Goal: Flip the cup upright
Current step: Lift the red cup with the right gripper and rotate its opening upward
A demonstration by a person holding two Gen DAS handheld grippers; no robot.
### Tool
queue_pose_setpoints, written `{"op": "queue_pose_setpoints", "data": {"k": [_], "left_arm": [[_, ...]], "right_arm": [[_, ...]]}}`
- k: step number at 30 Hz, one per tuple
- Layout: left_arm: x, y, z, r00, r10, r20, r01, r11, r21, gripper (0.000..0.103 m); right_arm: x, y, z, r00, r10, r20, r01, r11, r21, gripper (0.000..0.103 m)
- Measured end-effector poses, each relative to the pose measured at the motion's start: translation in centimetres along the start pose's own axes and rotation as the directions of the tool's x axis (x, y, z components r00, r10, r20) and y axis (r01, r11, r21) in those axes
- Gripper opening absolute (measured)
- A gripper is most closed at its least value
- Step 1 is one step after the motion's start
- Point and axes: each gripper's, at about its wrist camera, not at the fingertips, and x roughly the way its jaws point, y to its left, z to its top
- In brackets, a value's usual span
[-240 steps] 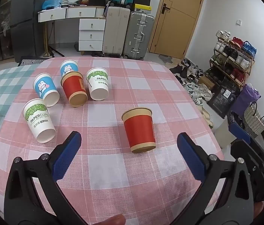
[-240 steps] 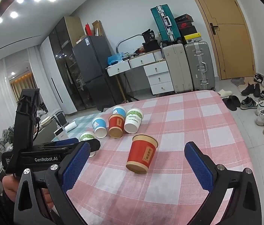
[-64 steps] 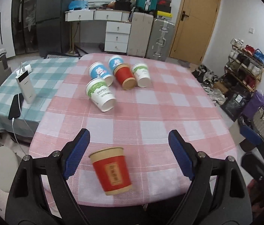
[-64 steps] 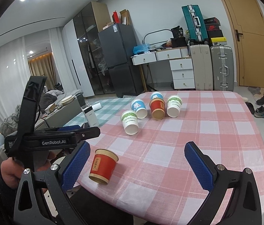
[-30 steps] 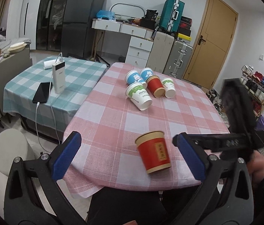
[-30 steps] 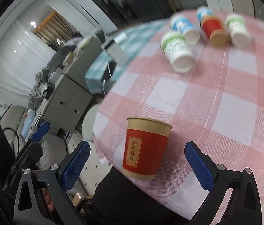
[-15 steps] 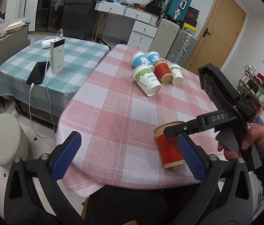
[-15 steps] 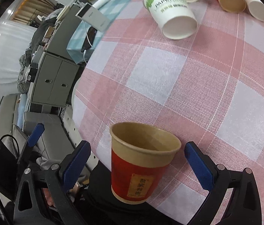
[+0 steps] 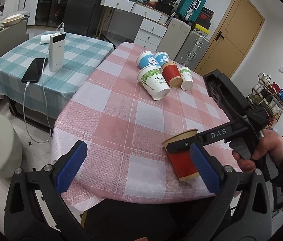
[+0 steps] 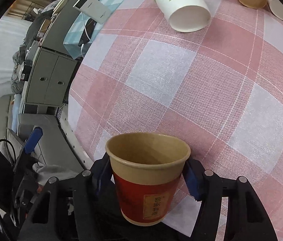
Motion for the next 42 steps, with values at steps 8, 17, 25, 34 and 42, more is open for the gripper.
{"op": "queue_pose_setpoints", "data": {"k": [8,17,25,34,42], "left_arm": [[1.1,-1.7,0.4,1.0,0.002,-0.021,-0.002,0.999,0.038,0.102],[4.8,-8.2,3.6,0.999,-0.028,-0.018,0.031,0.987,0.158,0.102],[9.2,-15.3,6.8,0.997,-0.079,-0.024,0.082,0.97,0.227,0.102],[16.8,-21.1,8.1,0.991,-0.115,-0.068,0.128,0.96,0.248,0.102],[22.7,-22.6,7.4,0.989,-0.101,-0.105,0.124,0.961,0.249,0.102]], "right_arm": [[-5.8,-2.5,-2.0,0.98,0.058,0.193,-0.064,0.998,0.024,0.063],[-14.4,-8.2,-7.0,0.87,0.002,0.492,-0.031,0.998,0.052,0.063],[-20.3,-11.8,-11.5,0.634,-0.162,0.756,0.131,0.986,0.101,0.063],[-19.6,-12.9,-13.2,0.325,-0.323,0.889,0.361,0.911,0.199,0.063],[-16.8,-17.5,-11.5,0.301,-0.344,0.889,0.225,0.932,0.285,0.063]]}}
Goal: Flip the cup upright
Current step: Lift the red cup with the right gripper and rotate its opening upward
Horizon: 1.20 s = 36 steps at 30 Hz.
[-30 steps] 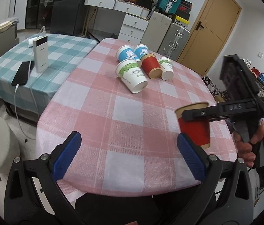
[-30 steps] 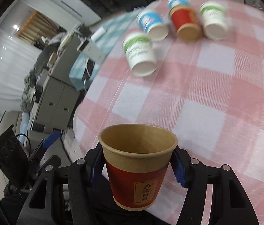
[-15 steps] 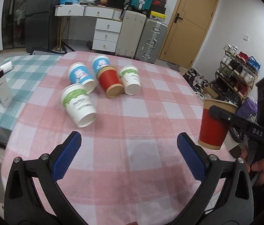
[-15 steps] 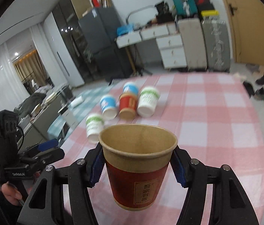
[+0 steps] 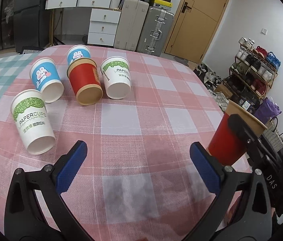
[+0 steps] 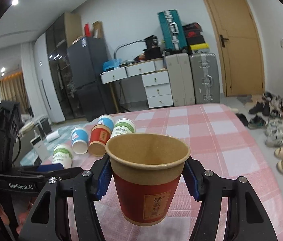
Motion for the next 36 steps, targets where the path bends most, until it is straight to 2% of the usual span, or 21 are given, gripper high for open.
{"op": "queue_pose_setpoints", "data": {"k": [4,9,14,16,28,36], "left_arm": [[2.0,1.1,-0.1,1.0,0.013,-0.02,-0.013,1.0,-0.011,0.102],[3.3,2.2,-0.2,0.999,0.011,-0.042,-0.012,0.999,-0.035,0.102],[4.7,1.9,-0.6,0.997,0.009,-0.076,-0.01,1.0,-0.012,0.102],[4.7,1.7,-0.7,0.997,0.006,-0.076,-0.007,1.0,-0.011,0.102],[3.5,2.1,-0.6,0.998,0.017,-0.063,-0.018,1.0,-0.023,0.102],[1.9,1.5,-0.8,0.999,0.016,-0.05,-0.016,1.0,-0.014,0.102]], "right_arm": [[1.8,-1.1,-0.9,0.999,-0.004,-0.047,0.007,0.997,0.078,0.063],[2.9,-1.5,-1.3,0.995,-0.023,-0.102,0.032,0.996,0.085,0.063],[3.5,-1.4,-1.7,0.991,-0.039,-0.13,0.051,0.995,0.089,0.064],[4.0,-1.6,-1.9,0.984,-0.032,-0.173,0.052,0.993,0.108,0.063],[3.6,-1.4,-1.7,0.968,-0.018,-0.252,0.046,0.993,0.106,0.063],[2.4,0.1,-2.9,0.953,-0.003,-0.303,0.019,0.999,0.05,0.063]]}}
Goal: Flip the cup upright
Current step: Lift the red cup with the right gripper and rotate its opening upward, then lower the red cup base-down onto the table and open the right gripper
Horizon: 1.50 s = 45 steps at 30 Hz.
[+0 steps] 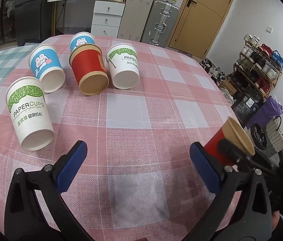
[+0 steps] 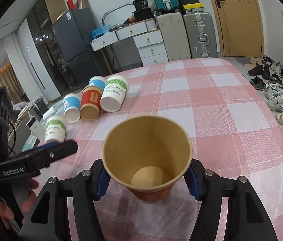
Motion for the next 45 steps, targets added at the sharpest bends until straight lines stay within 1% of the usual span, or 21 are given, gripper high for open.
{"op": "queue_pose_setpoints", "data": {"k": [5,9,11,12,13,15,17,19,21,23,25,27,31,38,42,45], "left_arm": [[-1.3,-0.2,-0.2,1.0,0.009,0.01,-0.009,1.0,0.003,0.102],[-2.2,0.0,-0.2,1.0,0.011,0.019,-0.011,1.0,-0.002,0.102],[-2.7,0.1,-0.3,1.0,0.009,0.024,-0.009,1.0,-0.009,0.102],[-2.9,0.2,-0.3,1.0,0.012,0.026,-0.012,1.0,-0.01,0.102],[-3.1,0.2,-0.4,1.0,0.013,0.027,-0.013,1.0,-0.01,0.102],[-3.5,0.3,-0.4,0.999,0.018,0.029,-0.017,1.0,-0.012,0.102],[-4.0,0.2,-0.5,0.999,0.017,0.028,-0.017,1.0,-0.011,0.102],[-4.6,-0.2,-0.6,0.999,0.011,0.032,-0.011,1.0,-0.008,0.102],[-5.3,-0.6,-0.8,1.0,-0.007,0.029,0.007,1.0,0.001,0.102],[-6.4,-1.2,-1.1,0.998,-0.037,0.046,0.037,0.999,0.005,0.102],[-7.7,-2.1,-1.3,0.997,-0.05,0.065,0.048,0.999,0.023,0.102],[-9.1,-3.1,-1.5,0.995,-0.058,0.085,0.054,0.997,0.049,0.102],[-11.5,-4.7,-1.8,0.992,-0.055,0.118,0.045,0.995,0.088,0.102],[-14.9,-6.7,-2.5,0.988,-0.042,0.151,0.025,0.993,0.117,0.102],[-16.4,-7.3,-3.0,0.986,-0.023,0.166,0.003,0.992,0.123,0.102],[-17.4,-7.5,-3.5,0.984,-0.015,0.175,-0.007,0.992,0.126,0.102]], "right_arm": [[0.1,0.5,-0.6,1.0,-0.009,-0.011,0.009,1.0,-0.019,0.065],[0.8,-0.1,-0.9,0.997,0.041,-0.061,-0.038,0.998,0.047,0.074],[0.8,-0.2,-1.2,0.997,0.042,-0.065,-0.039,0.998,0.054,0.081],[0.7,-0.3,-1.4,0.997,0.041,-0.067,-0.037,0.998,0.052,0.09],[0.5,-0.3,-1.5,0.997,0.039,-0.068,-0.036,0.998,0.052,0.094],[0.0,-0.7,-2.0,0.996,0.038,-0.075,-0.033,0.997,0.073,0.094],[-0.4,-1.2,-2.4,0.993,0.069,-0.097,-0.058,0.992,0.112,0.094],[-1.2,-1.7,-2.9,0.991,0.087,-0.097,-0.072,0.986,0.151,0.094],[-2.4,-2.3,-3.1,0.992,0.101,-0.083,-0.084,0.98,0.18,0.094],[-4.0,-2.6,-3.1,0.993,0.109,-0.05,-0.098,0.977,0.187,0.095],[-5.9,-2.6,-2.9,0.994,0.108,-0.009,-0.105,0.979,0.175,0.101],[-7.9,-2.3,-2.6,0.994,0.104,0.036,-0.108,0.983,0.15,0.101],[-11.3,-1.4,-1.7,0.989,0.107,0.1,-0.117,0.988,0.099,0.103],[-16.2,0.5,-0.9,0.977,0.125,0.171,-0.13,0.991,0.022,0.103],[-18.0,1.4,-0.8,0.972,0.137,0.193,-0.14,0.99,0.001,0.103],[-19.0,2.2,-1.1,0.971,0.134,0.199,-0.132,0.991,-0.025,0.103]]}}
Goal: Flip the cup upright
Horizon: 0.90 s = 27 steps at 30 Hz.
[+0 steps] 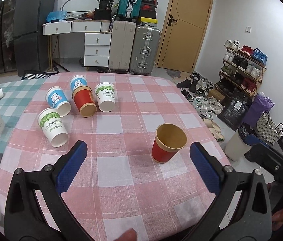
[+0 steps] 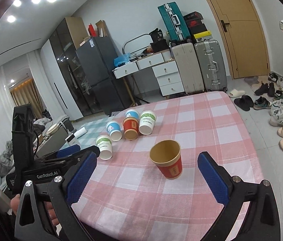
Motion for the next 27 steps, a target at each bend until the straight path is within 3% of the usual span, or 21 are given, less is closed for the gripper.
{"op": "queue_pose_setpoints", "data": {"k": [8,27], "left_arm": [[-2.6,-0.1,-0.6,1.0,0.008,0.03,-0.008,1.0,-0.006,0.102],[-4.2,0.0,-1.3,0.999,0.039,0.03,-0.039,0.999,-0.003,0.102]], "right_arm": [[-1.6,1.8,-0.5,1.0,0.009,0.015,-0.008,0.999,-0.032,0.103],[-2.8,2.8,-1.0,1.0,0.016,0.02,-0.015,0.999,-0.038,0.103]]}}
